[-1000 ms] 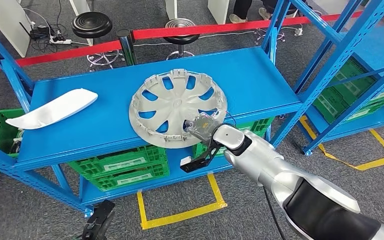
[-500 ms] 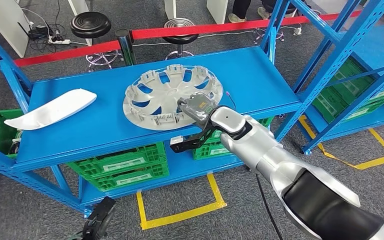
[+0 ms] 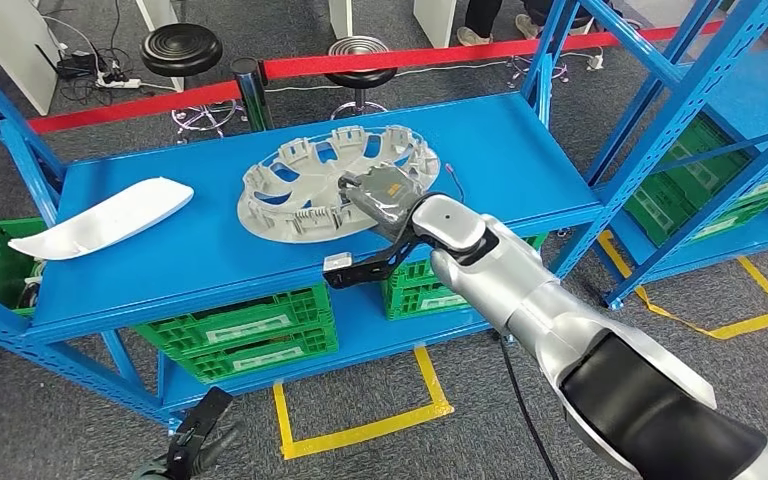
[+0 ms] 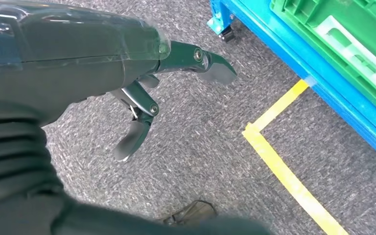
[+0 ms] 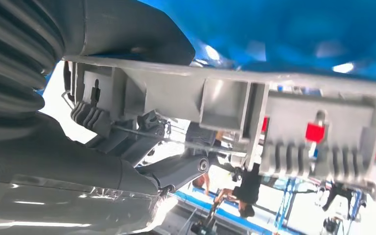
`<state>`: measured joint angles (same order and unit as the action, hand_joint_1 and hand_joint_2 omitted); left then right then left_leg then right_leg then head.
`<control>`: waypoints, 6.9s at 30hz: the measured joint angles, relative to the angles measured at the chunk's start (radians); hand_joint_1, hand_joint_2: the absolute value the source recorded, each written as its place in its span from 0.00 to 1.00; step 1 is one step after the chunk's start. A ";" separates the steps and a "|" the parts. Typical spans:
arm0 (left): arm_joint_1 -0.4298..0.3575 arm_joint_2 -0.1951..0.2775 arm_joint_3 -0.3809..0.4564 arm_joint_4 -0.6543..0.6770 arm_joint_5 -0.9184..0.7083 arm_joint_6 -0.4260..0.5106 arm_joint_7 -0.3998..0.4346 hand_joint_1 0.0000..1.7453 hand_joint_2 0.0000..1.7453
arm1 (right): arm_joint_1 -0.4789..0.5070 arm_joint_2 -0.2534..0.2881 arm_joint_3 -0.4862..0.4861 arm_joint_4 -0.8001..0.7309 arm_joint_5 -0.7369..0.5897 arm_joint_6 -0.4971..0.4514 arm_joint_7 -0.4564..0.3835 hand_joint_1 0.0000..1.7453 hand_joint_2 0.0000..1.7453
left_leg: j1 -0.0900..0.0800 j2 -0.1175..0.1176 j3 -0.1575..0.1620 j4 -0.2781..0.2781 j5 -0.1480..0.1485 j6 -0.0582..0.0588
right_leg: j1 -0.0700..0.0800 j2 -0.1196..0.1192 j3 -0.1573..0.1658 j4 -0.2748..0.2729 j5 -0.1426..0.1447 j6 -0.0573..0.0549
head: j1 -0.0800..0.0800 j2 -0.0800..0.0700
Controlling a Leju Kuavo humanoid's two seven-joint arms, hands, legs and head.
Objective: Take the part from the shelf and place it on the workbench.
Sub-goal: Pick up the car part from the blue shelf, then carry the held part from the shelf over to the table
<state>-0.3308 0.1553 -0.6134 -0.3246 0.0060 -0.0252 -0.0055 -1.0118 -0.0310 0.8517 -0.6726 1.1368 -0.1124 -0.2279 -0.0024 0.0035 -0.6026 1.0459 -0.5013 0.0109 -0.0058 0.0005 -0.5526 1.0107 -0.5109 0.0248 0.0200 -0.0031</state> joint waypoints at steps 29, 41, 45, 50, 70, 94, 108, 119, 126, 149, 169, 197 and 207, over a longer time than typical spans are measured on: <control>0.003 0.000 0.010 0.000 -0.021 -0.014 -0.005 0.00 1.00 | -0.006 0.000 -0.084 -0.089 -0.020 0.004 0.014 1.00 1.00 | 0.000 -0.003 -0.001 0.000 0.000 0.000 | 0.000 -0.001 0.000 0.000 0.000 0.000 | 0.001 0.000; 0.032 0.003 0.025 0.001 -0.031 -0.014 0.000 0.00 1.00 | -0.104 -0.039 -0.256 -0.273 -0.149 0.025 0.117 1.00 1.00 | 0.000 -0.007 -0.002 0.000 0.000 0.000 | 0.000 -0.002 -0.001 -0.001 0.000 0.000 | 0.001 0.000; 0.046 0.007 0.026 0.001 -0.031 -0.010 -0.007 0.00 1.00 | -0.114 -0.074 -0.338 -0.353 -0.195 0.021 0.148 1.00 1.00 | 0.000 -0.012 -0.002 0.000 0.000 0.000 | 0.000 -0.004 -0.001 -0.001 0.000 0.000 | 0.002 0.000; 0.064 0.012 0.032 0.001 -0.030 -0.003 -0.014 0.00 1.00 | -0.121 -0.128 -0.428 -0.445 -0.244 0.019 0.180 1.00 1.00 | 0.000 -0.022 -0.003 0.001 0.000 0.000 | 0.000 -0.012 0.000 -0.002 -0.001 0.001 | 0.002 0.000; 0.079 0.019 0.049 0.001 -0.029 0.005 -0.025 0.00 1.00 | -0.142 -0.219 -0.571 -0.608 -0.310 -0.015 0.203 1.00 1.00 | 0.000 -0.025 -0.004 0.001 0.000 0.000 | 0.000 -0.014 0.000 -0.002 -0.001 0.001 | 0.002 0.000; 0.147 0.092 0.075 -0.026 0.036 0.020 -0.082 0.00 1.00 | -0.082 -0.282 -0.637 -0.865 -1.106 0.261 0.345 1.00 1.00 | 0.000 -0.009 -0.003 0.000 -0.001 0.000 | 0.000 -0.004 -0.001 -0.002 -0.001 0.001 | 0.001 0.000; 0.181 0.122 0.082 -0.045 0.098 0.025 -0.134 0.00 1.00 | 0.033 -0.333 -0.656 -1.009 -1.163 0.248 0.388 1.00 1.00 | 0.000 -0.012 -0.003 0.000 -0.002 0.000 | 0.000 -0.005 -0.001 -0.002 -0.001 0.001 | 0.002 0.000; 0.194 0.141 0.084 -0.081 0.122 0.039 -0.103 0.00 1.00 | 0.044 -0.341 -0.662 -1.049 -1.168 0.231 0.398 1.00 1.00 | 0.000 -0.009 -0.003 0.000 -0.001 0.000 | 0.000 -0.005 -0.001 -0.002 -0.001 0.001 | 0.001 0.000; 0.194 0.157 0.083 -0.110 0.138 0.042 -0.091 0.00 1.00 | 0.042 -0.338 -0.662 -1.049 -1.168 0.237 0.385 1.00 1.00 | 0.000 -0.006 -0.003 0.000 -0.001 0.000 | 0.000 -0.004 -0.001 -0.002 -0.001 0.001 | 0.001 0.000; 0.124 0.153 0.075 -0.131 0.150 0.025 -0.061 0.00 1.00 | 0.025 -0.324 -0.672 -1.009 -1.232 0.220 0.347 1.00 1.00 | 0.000 -0.003 0.005 -0.009 0.005 0.021 | -0.006 -0.002 -0.144 0.272 -0.099 0.015 | 0.013 0.000; 0.128 0.142 0.063 -0.116 0.161 0.026 -0.073 0.00 1.00 | 0.051 -0.323 -0.683 -0.991 -1.241 0.210 0.360 1.00 1.00 | 0.036 -0.005 0.043 0.010 -0.043 -0.067 | -0.014 -0.006 -0.098 0.018 0.079 -0.004 | -0.032 0.000; 0.175 0.181 0.052 -0.131 0.207 0.075 -0.044 0.00 1.00 | 0.074 -0.293 -0.679 -0.980 -1.272 0.195 0.343 1.00 1.00 | 0.035 -0.001 -0.059 0.182 -0.022 -0.079 | -0.007 -0.013 -0.080 -0.023 0.086 -0.031 | -0.015 0.000; 0.253 0.248 0.048 -0.245 0.305 0.115 0.051 0.00 1.00 | 0.119 -0.282 -0.686 -0.984 -1.293 0.141 0.343 1.00 1.00 | 0.035 -0.003 -0.002 0.008 -0.010 -0.014 | -0.015 -0.006 -0.171 0.188 -0.060 0.017 | 0.000 0.000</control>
<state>-0.0774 0.4029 -0.5652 -0.5699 0.3111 0.0898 0.0459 -0.8932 -0.3132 0.1657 -1.6568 -0.1567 0.0281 0.1152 0.0329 0.0001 -0.6050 1.0537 -0.5109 -0.0035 -0.0210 -0.0053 -0.7237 1.1987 -0.5708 0.0414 0.0203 -0.0031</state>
